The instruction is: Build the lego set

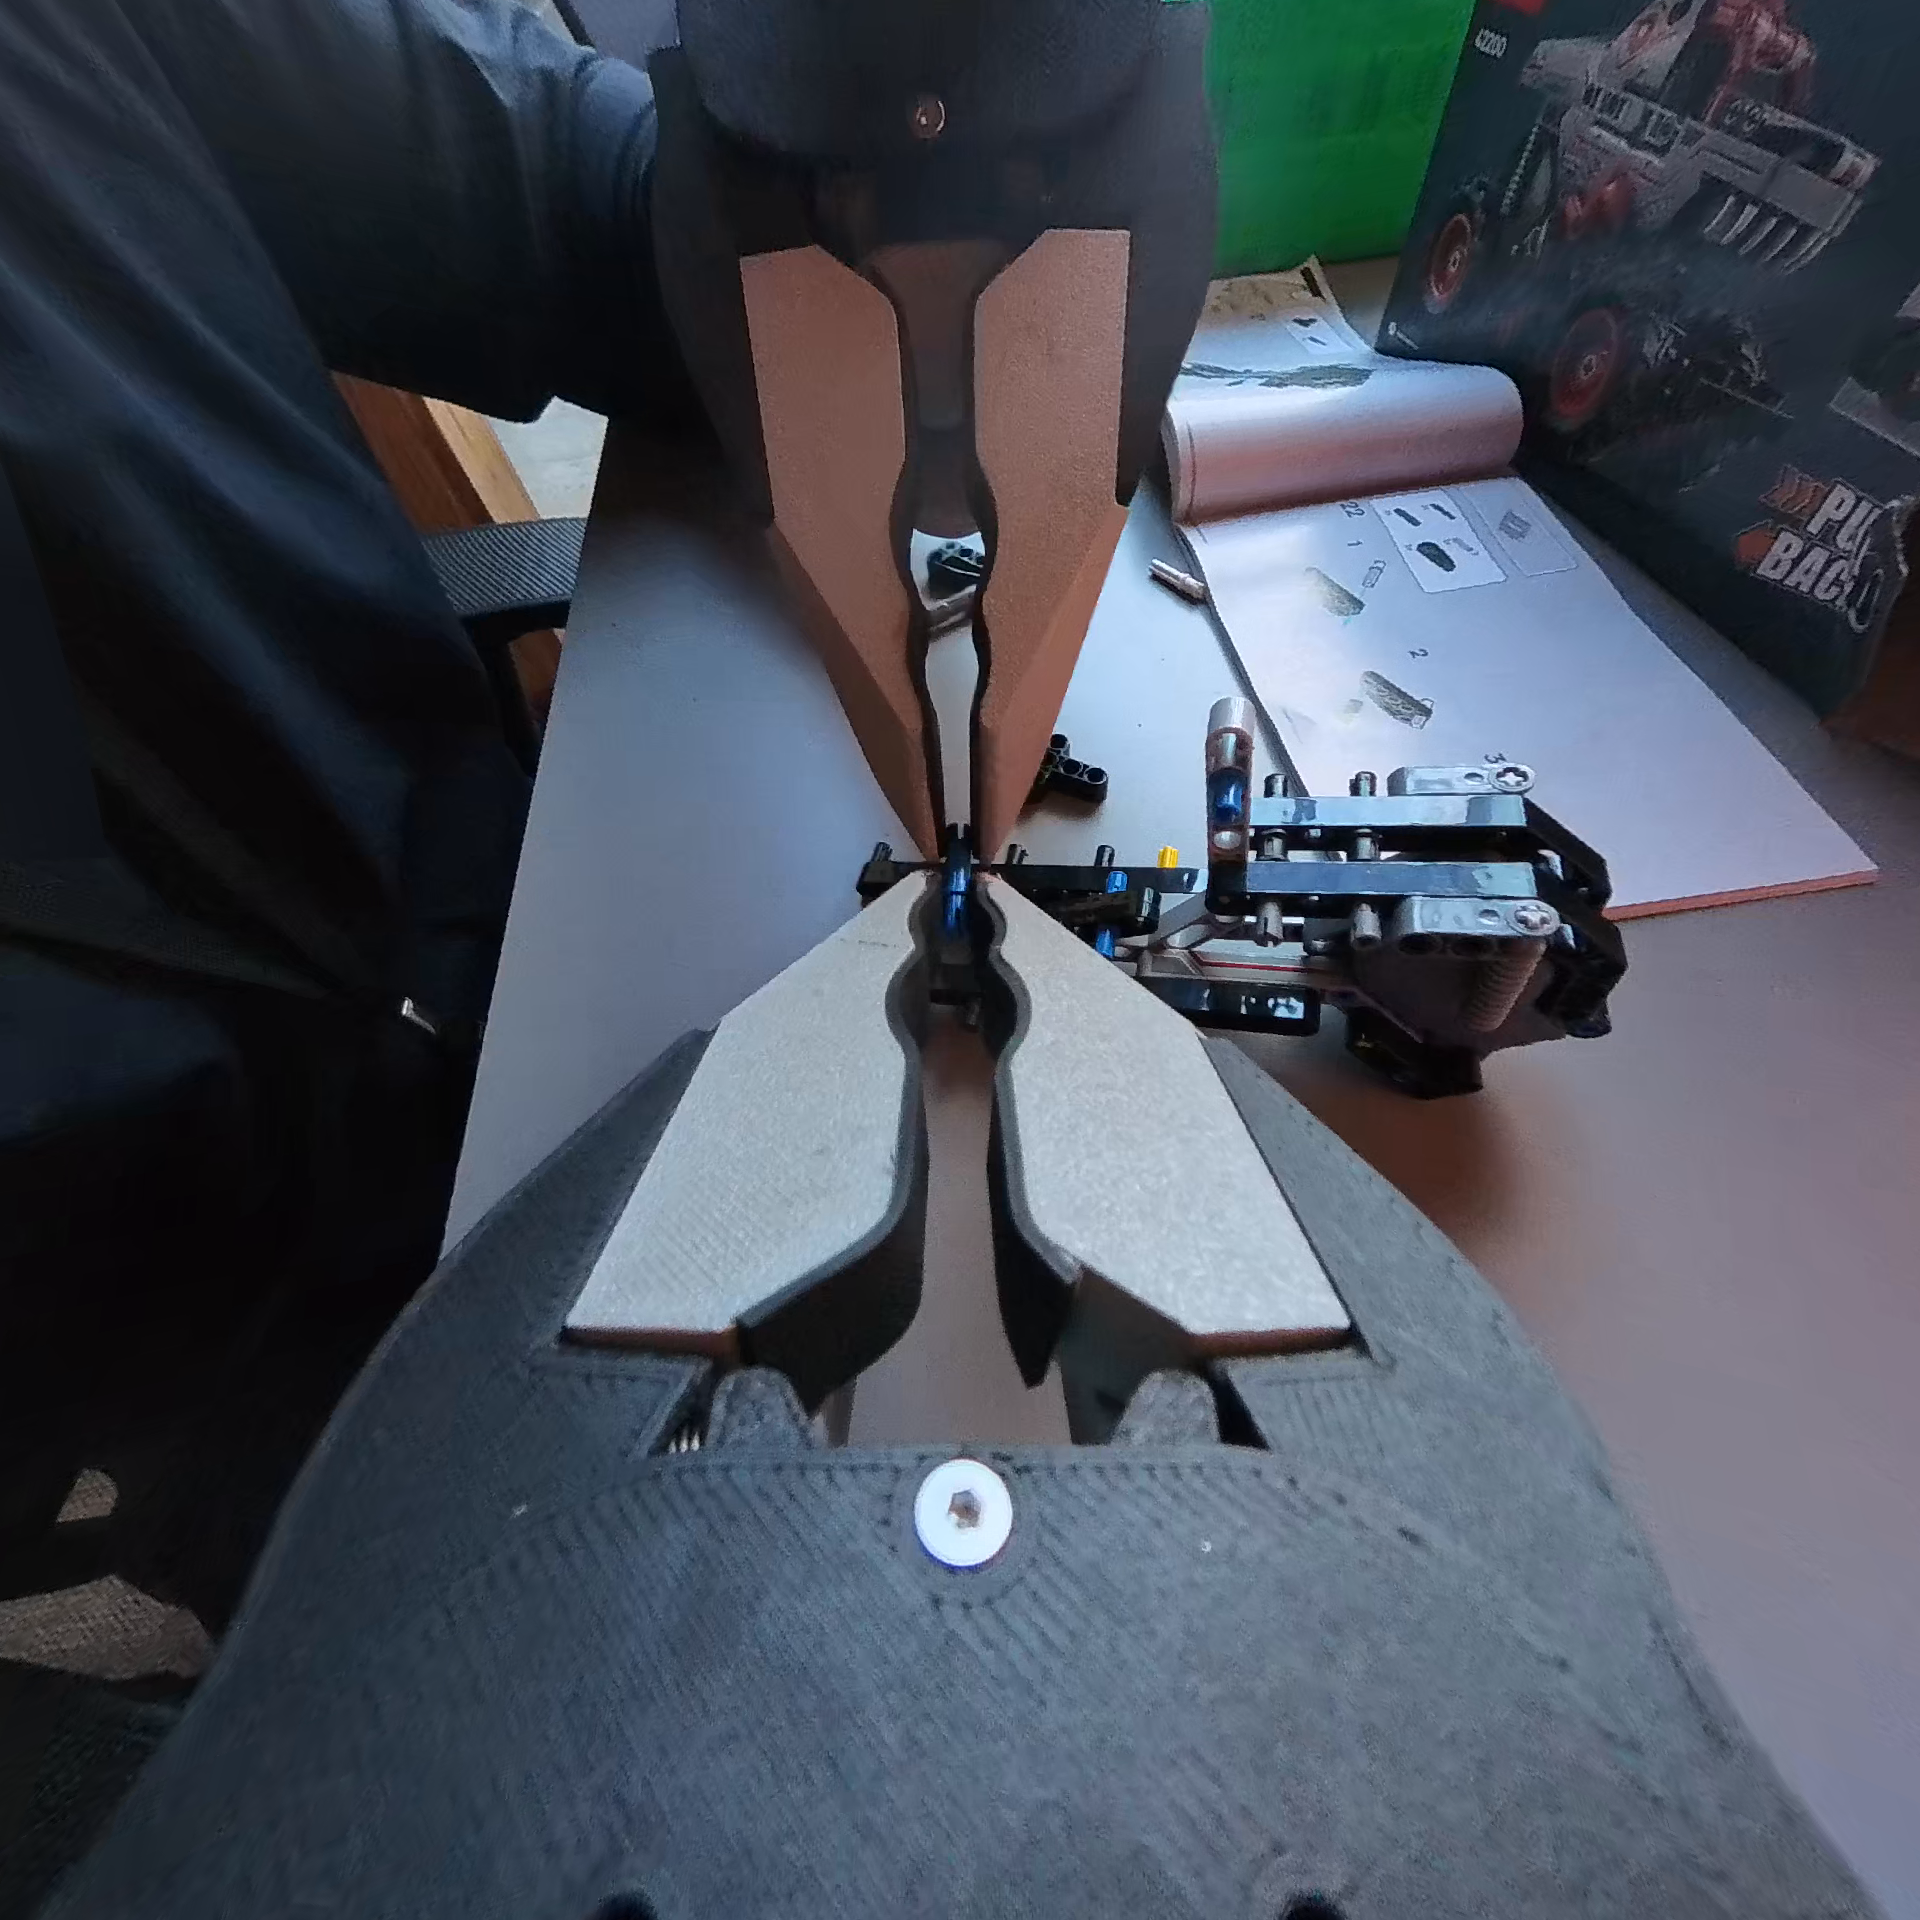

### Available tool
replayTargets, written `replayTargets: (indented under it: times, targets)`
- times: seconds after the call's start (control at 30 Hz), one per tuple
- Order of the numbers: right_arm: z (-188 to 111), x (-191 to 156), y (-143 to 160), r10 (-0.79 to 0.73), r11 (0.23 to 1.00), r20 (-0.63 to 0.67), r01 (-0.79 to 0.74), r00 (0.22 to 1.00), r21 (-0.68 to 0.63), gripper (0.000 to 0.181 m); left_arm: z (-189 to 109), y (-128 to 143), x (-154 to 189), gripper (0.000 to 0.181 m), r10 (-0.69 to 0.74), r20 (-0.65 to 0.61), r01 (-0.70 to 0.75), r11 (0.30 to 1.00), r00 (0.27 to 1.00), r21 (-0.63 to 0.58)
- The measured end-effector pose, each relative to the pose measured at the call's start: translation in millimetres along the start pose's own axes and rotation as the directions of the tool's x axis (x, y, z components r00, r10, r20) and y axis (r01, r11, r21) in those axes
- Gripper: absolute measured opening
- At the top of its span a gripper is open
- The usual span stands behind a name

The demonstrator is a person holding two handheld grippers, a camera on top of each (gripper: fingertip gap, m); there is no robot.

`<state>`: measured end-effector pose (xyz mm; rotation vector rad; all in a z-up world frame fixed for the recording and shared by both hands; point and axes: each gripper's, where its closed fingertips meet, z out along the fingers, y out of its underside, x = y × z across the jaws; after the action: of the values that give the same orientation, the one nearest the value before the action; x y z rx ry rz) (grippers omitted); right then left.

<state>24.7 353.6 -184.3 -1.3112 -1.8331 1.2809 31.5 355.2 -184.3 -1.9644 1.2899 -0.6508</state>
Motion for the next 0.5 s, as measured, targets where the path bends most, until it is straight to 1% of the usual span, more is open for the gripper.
replayTargets:
  times: [0.1, 0.23, 0.43, 0.5]
  targets:
    - [-2.1, -1.1, -4.0, 0.010, 1.000, 0.012, -0.010, 1.000, 0.025, 0.002, 0.2, 0.1, 0.7, 0.002, 0.030, 0.005, -0.030, 1.000, 1.000, 0.000]
    - [-1.5, 0.1, -2.9, 0.001, 1.000, 0.000, -0.001, 1.000, 0.021, 0.002, 0.6, 1.0, -0.3, 0.001, 0.046, 0.019, -0.046, 0.999, 0.999, -0.014]
    - [-1.4, 3.2, -1.1, 0.009, 1.000, -0.014, -0.009, 1.000, 0.015, 0.002, 2.4, 2.7, -3.5, 0.001, 0.044, 0.028, -0.044, 0.999, 0.999, -0.013]
    - [-0.5, 5.7, 1.4, 0.006, 1.000, -0.030, -0.006, 1.000, -0.004, 0.002, 4.0, 4.7, -5.8, 0.001, 0.024, 0.041, -0.023, 0.999, 0.999, -0.028]
